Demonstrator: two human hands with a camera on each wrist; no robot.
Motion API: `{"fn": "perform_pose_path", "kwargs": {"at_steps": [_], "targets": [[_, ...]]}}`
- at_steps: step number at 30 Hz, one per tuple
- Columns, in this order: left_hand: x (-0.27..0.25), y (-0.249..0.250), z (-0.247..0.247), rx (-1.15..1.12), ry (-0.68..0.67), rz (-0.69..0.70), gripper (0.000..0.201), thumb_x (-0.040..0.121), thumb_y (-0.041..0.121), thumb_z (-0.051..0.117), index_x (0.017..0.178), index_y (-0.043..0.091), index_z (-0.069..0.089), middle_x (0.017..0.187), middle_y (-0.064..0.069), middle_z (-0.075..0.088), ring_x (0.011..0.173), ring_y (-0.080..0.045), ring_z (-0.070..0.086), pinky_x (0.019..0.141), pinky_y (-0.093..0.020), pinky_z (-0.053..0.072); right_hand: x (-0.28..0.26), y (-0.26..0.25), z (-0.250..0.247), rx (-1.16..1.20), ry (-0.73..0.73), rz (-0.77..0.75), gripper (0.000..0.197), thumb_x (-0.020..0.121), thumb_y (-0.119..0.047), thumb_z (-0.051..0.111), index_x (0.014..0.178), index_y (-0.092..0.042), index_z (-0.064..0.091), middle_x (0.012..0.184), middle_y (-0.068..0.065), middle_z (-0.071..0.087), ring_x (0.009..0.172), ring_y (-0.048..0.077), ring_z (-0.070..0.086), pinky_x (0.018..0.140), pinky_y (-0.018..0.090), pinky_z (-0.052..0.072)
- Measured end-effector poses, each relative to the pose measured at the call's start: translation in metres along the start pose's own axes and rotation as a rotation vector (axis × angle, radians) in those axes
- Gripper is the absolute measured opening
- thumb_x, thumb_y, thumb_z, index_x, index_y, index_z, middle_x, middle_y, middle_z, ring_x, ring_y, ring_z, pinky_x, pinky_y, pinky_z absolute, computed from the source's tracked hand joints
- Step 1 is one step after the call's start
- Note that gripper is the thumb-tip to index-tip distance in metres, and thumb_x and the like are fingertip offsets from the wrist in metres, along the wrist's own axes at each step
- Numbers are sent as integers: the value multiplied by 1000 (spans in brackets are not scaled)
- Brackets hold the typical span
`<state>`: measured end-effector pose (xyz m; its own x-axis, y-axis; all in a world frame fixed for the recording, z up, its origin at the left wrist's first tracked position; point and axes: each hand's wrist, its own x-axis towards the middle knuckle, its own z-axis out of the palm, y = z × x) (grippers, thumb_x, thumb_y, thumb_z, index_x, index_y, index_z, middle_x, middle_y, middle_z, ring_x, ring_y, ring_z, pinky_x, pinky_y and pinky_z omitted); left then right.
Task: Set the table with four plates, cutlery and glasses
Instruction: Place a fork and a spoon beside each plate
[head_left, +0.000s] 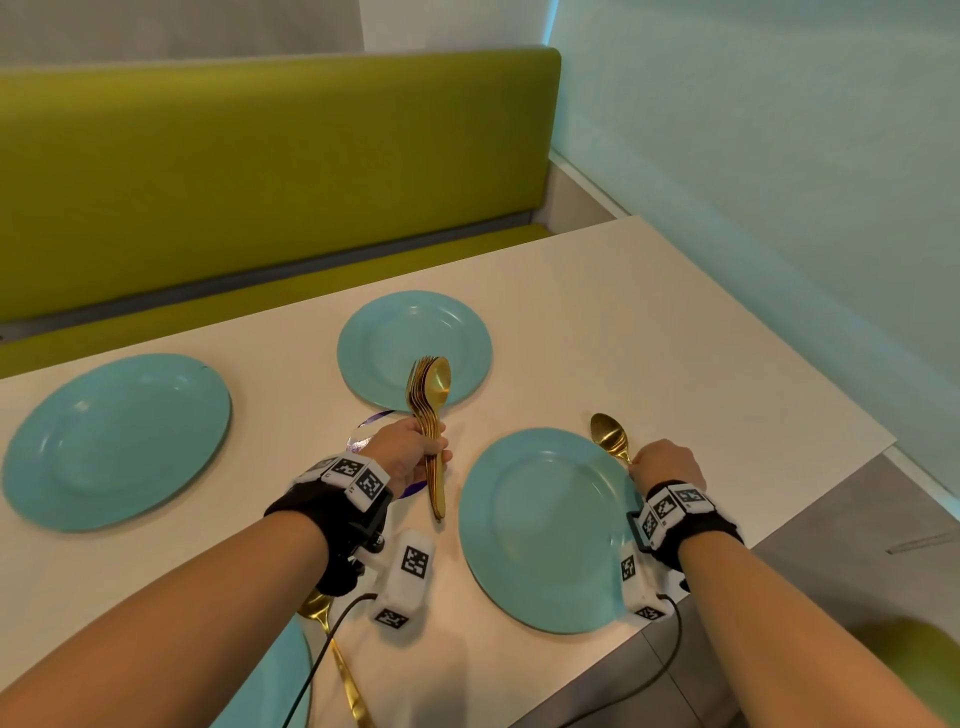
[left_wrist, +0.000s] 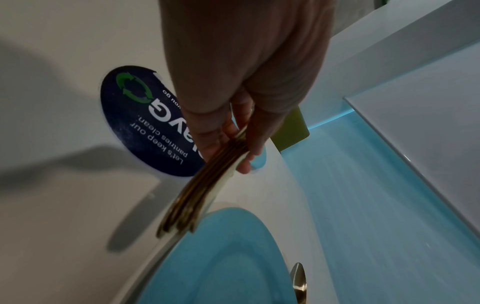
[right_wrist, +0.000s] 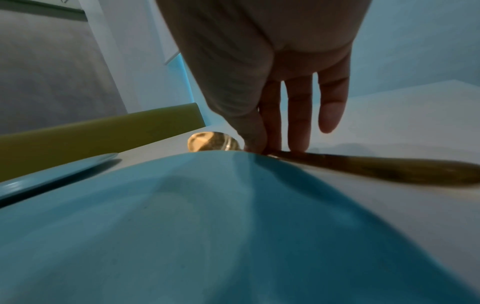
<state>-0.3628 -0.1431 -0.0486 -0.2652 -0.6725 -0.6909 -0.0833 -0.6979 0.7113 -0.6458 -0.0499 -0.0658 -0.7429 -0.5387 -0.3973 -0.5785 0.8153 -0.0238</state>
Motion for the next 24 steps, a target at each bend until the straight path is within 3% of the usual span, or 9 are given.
{"fn": "perform_pose_path", "kwargs": {"at_steps": [4, 9, 12, 15, 20, 24], "targets": [[0, -1, -1, 10, 7, -1, 18, 92, -7, 47, 86, 9, 53, 78, -9, 54, 69, -18, 55, 69, -29, 51, -6, 0, 1, 25, 29, 10, 23, 91, -10, 47, 98, -3, 68, 104, 15, 67, 94, 31, 65, 72, 29, 46], [-1, 1, -5, 36, 15, -14, 13, 90, -7, 50, 92, 6, 53, 77, -10, 55, 67, -18, 56, 62, -29, 51, -16, -10, -8, -2, 73, -41, 25, 92, -10, 45, 99, -5, 68, 106, 14, 67, 98, 30, 64, 77, 31, 48], [-4, 5, -5, 60, 21, -13, 13, 91, -7, 49, 87, 6, 51, 71, -9, 54, 62, -16, 54, 51, -23, 53, -29, -36, -23, -5, 175, -254, 28, 95, -17, 43, 108, -10, 67, 112, 14, 67, 105, 31, 62, 82, 33, 48], [-7, 8, -6, 103, 27, 6, 17, 91, -8, 49, 81, 6, 51, 67, -9, 53, 59, -16, 52, 44, -19, 51, -52, -82, -35, 64, 179, -590, 31, 94, -18, 49, 121, -17, 63, 123, 10, 62, 117, 29, 56, 92, 33, 44], [-11, 15, -10, 219, 19, 80, 19, 86, -9, 56, 72, 4, 55, 66, -11, 56, 62, -20, 55, 67, -28, 50, -99, -149, -32, -159, 78, -1126, 28, 95, -15, 49, 117, -19, 66, 119, 4, 60, 115, 24, 53, 88, 36, 47], [-10, 26, -18, 387, 6, 117, 12, 78, -3, 66, 73, 7, 63, 68, -9, 66, 70, -24, 63, 81, -39, 52, -103, -172, -29, -331, 46, -1215, 27, 95, -17, 47, 113, -17, 67, 114, 7, 63, 111, 26, 54, 80, 37, 47]]}}
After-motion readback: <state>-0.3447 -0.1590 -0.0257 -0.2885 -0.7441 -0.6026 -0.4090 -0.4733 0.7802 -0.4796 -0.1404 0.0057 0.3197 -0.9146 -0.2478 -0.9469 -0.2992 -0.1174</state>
